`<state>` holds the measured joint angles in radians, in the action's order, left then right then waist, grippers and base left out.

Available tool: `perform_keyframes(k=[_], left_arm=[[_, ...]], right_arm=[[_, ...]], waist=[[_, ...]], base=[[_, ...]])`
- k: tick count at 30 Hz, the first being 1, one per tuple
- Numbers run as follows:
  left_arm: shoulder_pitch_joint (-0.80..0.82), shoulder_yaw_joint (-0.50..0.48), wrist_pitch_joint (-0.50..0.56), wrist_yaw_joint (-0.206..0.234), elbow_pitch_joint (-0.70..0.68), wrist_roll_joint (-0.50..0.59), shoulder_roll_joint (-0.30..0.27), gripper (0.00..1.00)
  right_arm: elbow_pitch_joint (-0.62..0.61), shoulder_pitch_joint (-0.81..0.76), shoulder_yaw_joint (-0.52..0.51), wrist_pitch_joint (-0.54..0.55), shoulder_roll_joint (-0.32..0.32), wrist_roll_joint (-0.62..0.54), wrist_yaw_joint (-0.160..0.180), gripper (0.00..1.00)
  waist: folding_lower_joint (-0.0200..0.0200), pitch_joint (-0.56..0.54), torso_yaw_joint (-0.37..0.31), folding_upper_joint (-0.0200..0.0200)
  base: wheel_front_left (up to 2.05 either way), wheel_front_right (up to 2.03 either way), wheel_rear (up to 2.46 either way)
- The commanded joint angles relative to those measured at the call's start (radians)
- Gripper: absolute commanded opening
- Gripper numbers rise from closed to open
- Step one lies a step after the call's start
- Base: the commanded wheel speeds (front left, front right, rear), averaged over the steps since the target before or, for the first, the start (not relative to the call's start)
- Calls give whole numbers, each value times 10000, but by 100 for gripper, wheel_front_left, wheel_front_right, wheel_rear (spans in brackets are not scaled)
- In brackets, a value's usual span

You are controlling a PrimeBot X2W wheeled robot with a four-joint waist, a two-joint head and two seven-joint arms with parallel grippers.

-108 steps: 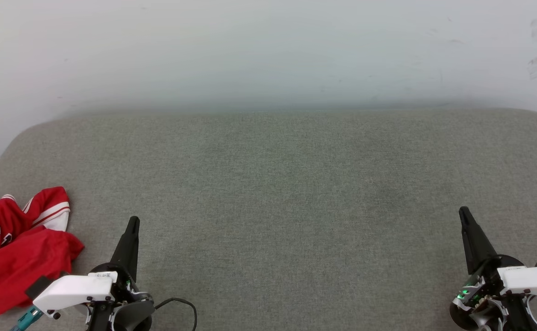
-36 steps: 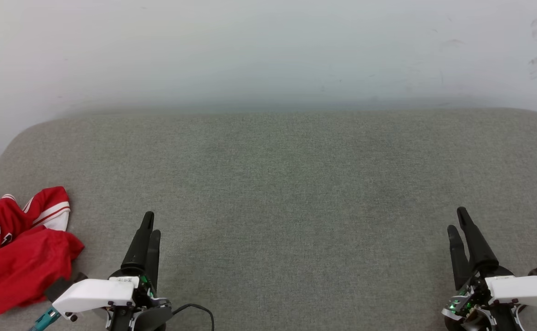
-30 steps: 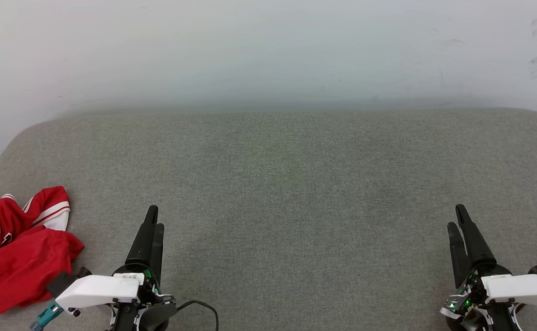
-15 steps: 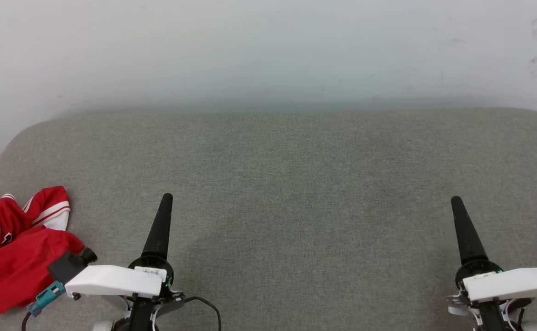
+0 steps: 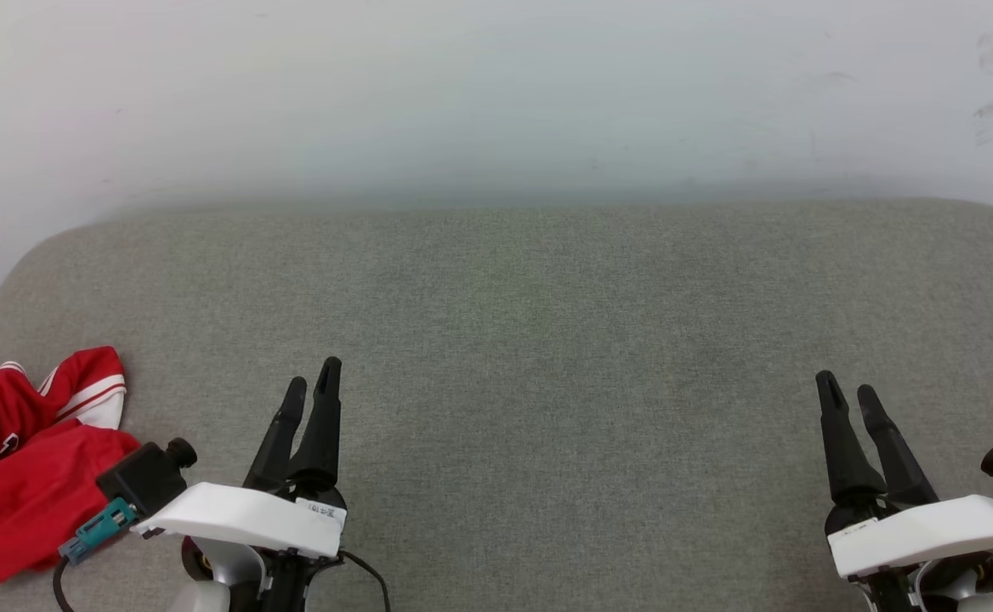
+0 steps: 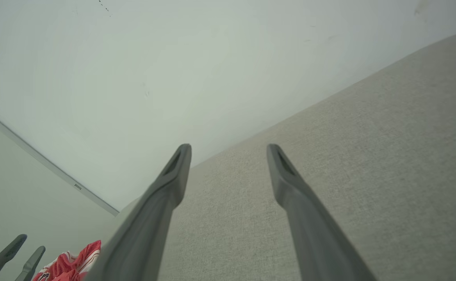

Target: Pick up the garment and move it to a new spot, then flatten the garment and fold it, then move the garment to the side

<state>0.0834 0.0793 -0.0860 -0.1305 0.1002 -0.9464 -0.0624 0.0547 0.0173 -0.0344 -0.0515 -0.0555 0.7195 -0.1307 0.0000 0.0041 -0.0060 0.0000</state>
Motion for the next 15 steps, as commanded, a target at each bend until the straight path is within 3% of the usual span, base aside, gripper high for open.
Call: perform_keyframes(k=[1,15], left_arm=[[186,-66,-136,-2,-241,822,-72,100],[-18,-180,-524,212,-482,3866,-142,100]], right_arm=[[-304,17,-56,50,-13,-627,0,100],[-858,-136,-174,168,41,-3076,0,100]], waist=[[0,4,-8,0],[0,15,-12,0]], base=[[0,0,0],[0,0,0]])
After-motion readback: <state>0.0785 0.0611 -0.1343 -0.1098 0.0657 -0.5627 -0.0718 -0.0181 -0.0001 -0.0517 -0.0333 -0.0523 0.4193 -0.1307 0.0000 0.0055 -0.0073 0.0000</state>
